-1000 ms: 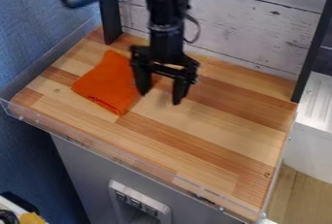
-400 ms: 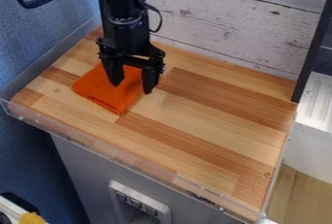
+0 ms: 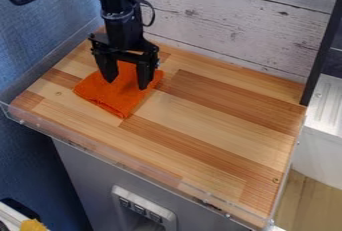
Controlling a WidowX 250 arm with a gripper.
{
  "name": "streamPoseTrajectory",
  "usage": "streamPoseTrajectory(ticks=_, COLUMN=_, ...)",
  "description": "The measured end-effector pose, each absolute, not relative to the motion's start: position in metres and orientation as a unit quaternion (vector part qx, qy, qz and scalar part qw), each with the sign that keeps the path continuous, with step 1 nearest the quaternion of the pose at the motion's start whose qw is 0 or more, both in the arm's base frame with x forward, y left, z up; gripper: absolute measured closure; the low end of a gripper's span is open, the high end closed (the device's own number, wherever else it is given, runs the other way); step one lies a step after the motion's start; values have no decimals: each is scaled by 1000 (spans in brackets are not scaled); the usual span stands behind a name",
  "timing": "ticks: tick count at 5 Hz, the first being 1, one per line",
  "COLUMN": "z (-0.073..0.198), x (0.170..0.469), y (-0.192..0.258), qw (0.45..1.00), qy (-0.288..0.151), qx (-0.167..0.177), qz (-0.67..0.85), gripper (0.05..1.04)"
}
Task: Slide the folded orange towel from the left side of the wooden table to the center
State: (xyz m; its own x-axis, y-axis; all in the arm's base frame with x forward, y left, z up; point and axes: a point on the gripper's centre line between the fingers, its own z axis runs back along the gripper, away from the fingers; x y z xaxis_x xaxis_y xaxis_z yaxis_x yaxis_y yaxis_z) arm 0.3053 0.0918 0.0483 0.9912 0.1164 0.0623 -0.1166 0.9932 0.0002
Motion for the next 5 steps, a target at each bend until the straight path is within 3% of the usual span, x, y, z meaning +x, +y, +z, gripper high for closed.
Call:
streamPoseTrajectory(ticks=3, z=48, x=322, y=113, qw=997, qy=9, qx=5, qz=77, gripper=131)
streamPoseTrajectory(ticks=5, z=38, x=328, y=109, qw=997, qy=12, qx=5, qz=80, gripper=714)
